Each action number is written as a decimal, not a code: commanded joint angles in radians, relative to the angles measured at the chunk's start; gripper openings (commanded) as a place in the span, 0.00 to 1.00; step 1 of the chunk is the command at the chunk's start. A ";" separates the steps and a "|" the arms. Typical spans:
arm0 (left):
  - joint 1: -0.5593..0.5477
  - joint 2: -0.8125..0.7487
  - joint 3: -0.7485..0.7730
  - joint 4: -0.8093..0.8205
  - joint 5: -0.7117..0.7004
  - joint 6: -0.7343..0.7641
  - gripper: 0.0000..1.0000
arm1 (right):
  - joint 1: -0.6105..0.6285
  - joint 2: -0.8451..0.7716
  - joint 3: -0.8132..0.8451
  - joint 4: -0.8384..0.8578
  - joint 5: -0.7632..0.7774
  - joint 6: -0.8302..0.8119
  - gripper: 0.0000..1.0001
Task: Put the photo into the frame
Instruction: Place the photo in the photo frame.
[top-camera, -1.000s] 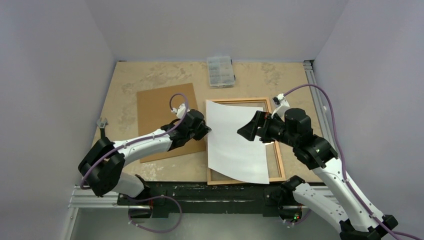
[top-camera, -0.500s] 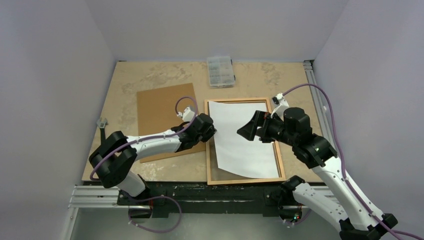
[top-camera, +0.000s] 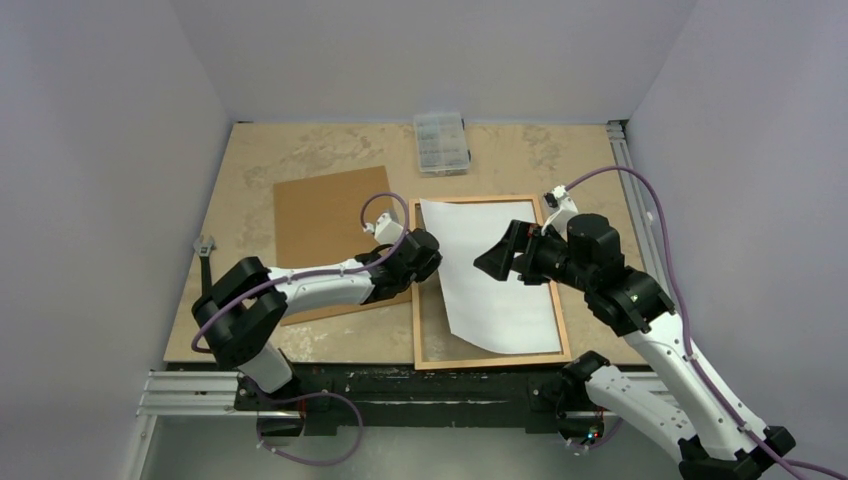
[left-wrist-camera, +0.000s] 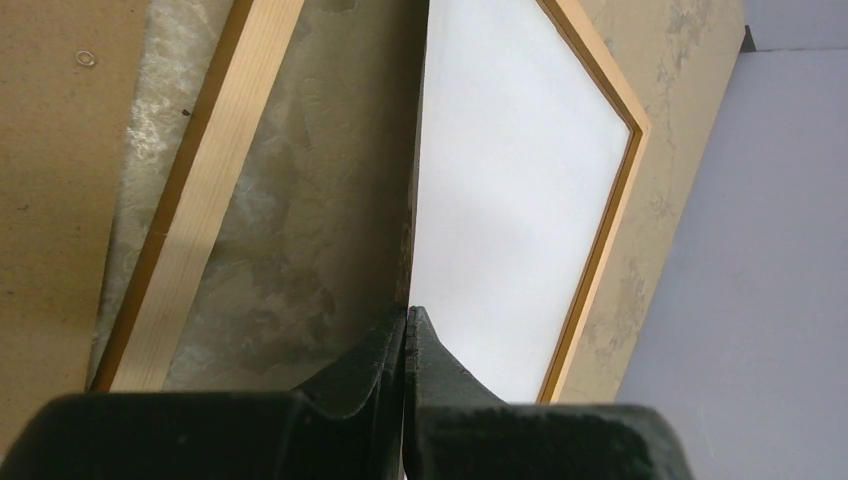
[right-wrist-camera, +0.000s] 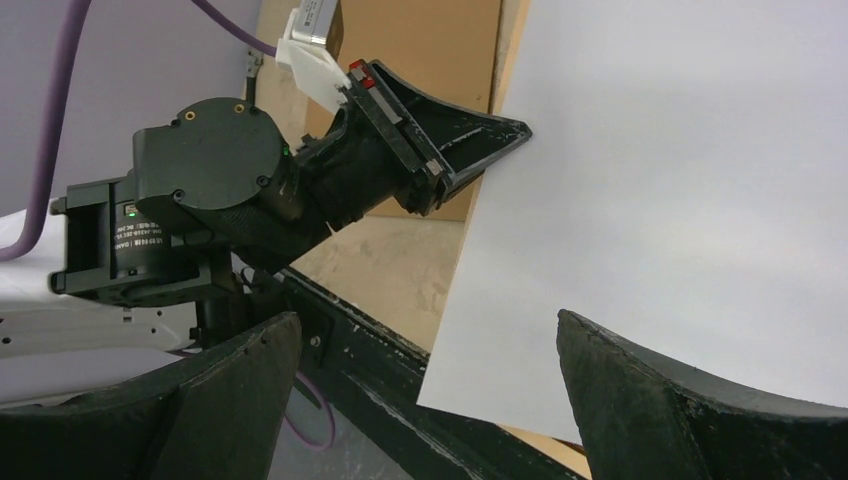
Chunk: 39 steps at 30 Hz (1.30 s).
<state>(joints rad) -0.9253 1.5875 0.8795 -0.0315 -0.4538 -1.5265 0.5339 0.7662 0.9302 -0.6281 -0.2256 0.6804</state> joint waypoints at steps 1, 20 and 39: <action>-0.014 0.040 0.049 0.065 -0.026 0.003 0.00 | 0.001 0.004 0.040 0.021 0.005 -0.007 0.98; -0.027 0.090 0.245 -0.206 0.013 0.216 0.45 | 0.001 0.007 0.004 0.060 -0.013 0.008 0.98; -0.094 0.090 0.467 -0.604 -0.164 0.318 0.92 | 0.000 -0.004 0.002 0.057 -0.019 0.015 0.98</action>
<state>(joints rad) -1.0077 1.6909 1.2945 -0.5072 -0.5159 -1.2415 0.5339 0.7773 0.9272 -0.6048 -0.2283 0.6827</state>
